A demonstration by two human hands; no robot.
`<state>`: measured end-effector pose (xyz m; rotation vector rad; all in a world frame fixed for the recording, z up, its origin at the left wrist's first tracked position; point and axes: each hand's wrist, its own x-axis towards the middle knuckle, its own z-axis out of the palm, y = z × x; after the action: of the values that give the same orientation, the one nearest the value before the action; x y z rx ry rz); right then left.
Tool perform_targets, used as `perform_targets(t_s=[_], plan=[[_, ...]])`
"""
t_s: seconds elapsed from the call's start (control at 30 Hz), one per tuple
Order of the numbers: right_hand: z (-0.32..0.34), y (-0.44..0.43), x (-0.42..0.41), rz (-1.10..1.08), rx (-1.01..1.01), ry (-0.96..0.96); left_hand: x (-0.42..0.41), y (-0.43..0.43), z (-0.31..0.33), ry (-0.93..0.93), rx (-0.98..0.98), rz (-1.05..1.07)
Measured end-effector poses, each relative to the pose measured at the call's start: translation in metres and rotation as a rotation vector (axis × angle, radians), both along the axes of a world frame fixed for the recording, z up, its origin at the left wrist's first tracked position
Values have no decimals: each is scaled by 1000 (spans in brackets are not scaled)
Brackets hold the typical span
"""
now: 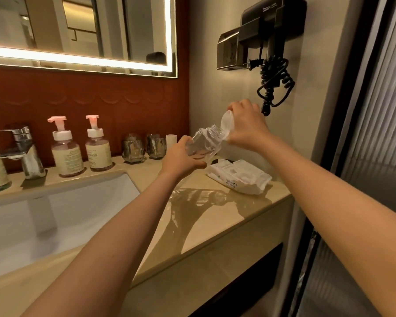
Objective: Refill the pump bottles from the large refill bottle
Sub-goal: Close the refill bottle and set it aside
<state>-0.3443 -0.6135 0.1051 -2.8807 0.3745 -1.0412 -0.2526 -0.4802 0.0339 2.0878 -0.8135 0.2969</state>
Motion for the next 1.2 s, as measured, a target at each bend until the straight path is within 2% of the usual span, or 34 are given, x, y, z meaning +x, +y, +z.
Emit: perform_targets(t_s=[0.1, 0.17, 0.4, 0.67, 0.77, 0.97, 1.1, 1.2], plan=[[4, 11, 1, 77, -81, 62, -1, 4, -1, 13, 5, 3], [6, 19, 1, 159, -65, 136, -2, 7, 0, 36, -10, -13], [30, 29, 3, 325, 133, 331, -9, 12, -2, 211, -119, -138], [51, 26, 12, 353, 345, 479, -2, 16, -10, 317, -186, -218], [50, 27, 22, 274, 365, 467, 4, 18, -13, 342, -213, -208], [36, 49, 50, 12, 159, 349, 12, 18, -20, 397, -259, -157], [39, 57, 55, 259, 391, 474, 20, 25, -23, 472, -317, -119], [38, 53, 59, 235, 338, 385, 20, 27, -23, 455, -302, -129]])
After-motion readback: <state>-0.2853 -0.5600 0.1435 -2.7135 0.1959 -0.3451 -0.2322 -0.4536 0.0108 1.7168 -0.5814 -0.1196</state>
